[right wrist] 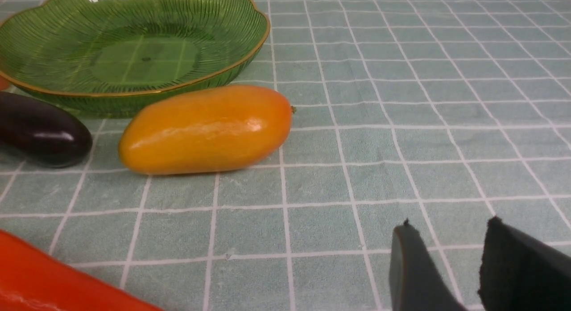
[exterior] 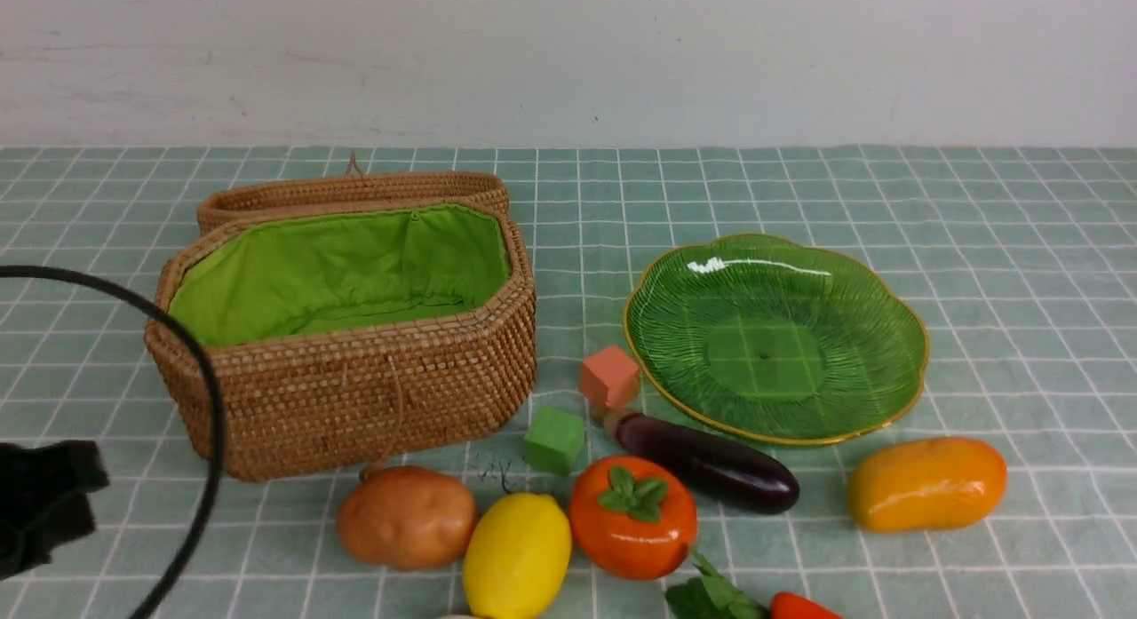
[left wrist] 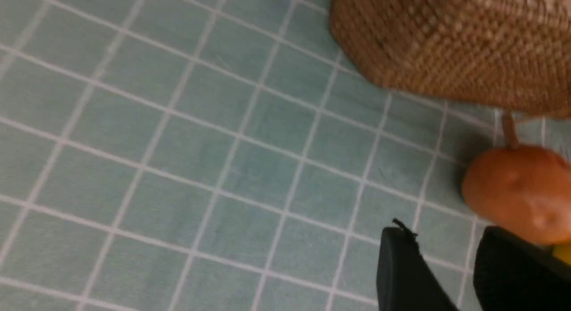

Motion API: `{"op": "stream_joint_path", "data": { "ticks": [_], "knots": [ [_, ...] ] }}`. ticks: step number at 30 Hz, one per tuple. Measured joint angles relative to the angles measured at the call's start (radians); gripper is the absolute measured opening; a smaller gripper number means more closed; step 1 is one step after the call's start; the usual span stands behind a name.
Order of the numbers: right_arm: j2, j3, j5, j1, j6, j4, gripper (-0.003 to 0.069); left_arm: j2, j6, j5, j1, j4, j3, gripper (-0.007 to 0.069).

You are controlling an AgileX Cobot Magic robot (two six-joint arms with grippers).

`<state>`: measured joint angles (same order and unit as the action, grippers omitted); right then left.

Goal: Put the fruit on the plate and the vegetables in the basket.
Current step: Take a daikon with your left arm and place it on the basket on the left.

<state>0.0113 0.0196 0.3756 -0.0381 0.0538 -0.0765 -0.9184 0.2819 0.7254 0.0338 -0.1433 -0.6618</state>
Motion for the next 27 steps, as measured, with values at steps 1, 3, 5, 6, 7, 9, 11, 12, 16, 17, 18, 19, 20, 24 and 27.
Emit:
{"op": "stream_joint_path", "data": {
  "ticks": [1, 3, 5, 6, 7, 9, 11, 12, 16, 17, 18, 19, 20, 24, 27],
  "knots": [
    [0.000, 0.000, 0.000, 0.000, 0.000, 0.000, 0.0241, -0.006, -0.025, 0.008, 0.005, -0.008, -0.005, 0.0239],
    [0.000, 0.000, 0.000, 0.000, 0.000, 0.000, 0.0241, -0.068, -0.124, 0.047, 0.064, -0.075, -0.054, 0.0248],
    [0.000, 0.000, 0.000, 0.000, 0.000, 0.000, 0.0241, -0.131, -0.169, 0.073, 0.137, -0.108, -0.100, 0.0269],
    [0.000, 0.000, 0.000, 0.000, 0.000, 0.000, 0.0241, -0.191, -0.188, 0.087, 0.212, -0.105, -0.147, 0.0304],
    [0.000, 0.000, 0.000, 0.000, 0.000, 0.000, 0.0241, -0.197, -0.191, 0.088, 0.221, -0.102, -0.152, 0.0314],
    [0.000, 0.000, 0.000, 0.000, 0.000, 0.000, 0.0241, -0.258, -0.198, 0.092, 0.306, -0.074, -0.189, 0.0358],
    [0.000, 0.000, 0.000, 0.000, 0.000, 0.000, 0.0241, -0.310, -0.201, 0.098, 0.394, -0.032, -0.219, 0.0417],
    [0.000, 0.000, 0.000, 0.000, 0.000, 0.000, 0.0241, -0.359, -0.201, 0.108, 0.460, 0.001, -0.247, 0.0469],
    [0.000, 0.000, 0.000, 0.000, 0.000, 0.000, 0.0241, -0.451, -0.162, 0.118, 0.592, 0.023, -0.296, 0.0561],
    [0.000, 0.000, 0.000, 0.000, 0.000, 0.000, 0.0241, -0.472, -0.132, 0.122, 0.606, 0.022, -0.305, 0.0573],
    [0.000, 0.000, 0.000, 0.000, 0.000, 0.000, 0.0241, -0.510, -0.008, 0.139, 0.631, 0.014, -0.324, 0.0593],
    [0.000, 0.000, 0.000, 0.000, 0.000, 0.000, 0.0241, -0.527, 0.090, 0.148, 0.636, 0.010, -0.331, 0.0596],
    [0.000, 0.000, 0.000, 0.000, 0.000, 0.000, 0.0241, -0.547, 0.194, 0.155, 0.639, 0.008, -0.337, 0.0597],
    [0.000, 0.000, 0.000, 0.000, 0.000, 0.000, 0.0241, -0.586, 0.523, 0.148, 0.639, 0.032, -0.344, 0.0586],
    [0.000, 0.000, 0.000, 0.000, 0.000, 0.000, 0.0241, -0.588, 0.640, 0.115, 0.639, 0.064, -0.345, 0.0582]
  ]
}}
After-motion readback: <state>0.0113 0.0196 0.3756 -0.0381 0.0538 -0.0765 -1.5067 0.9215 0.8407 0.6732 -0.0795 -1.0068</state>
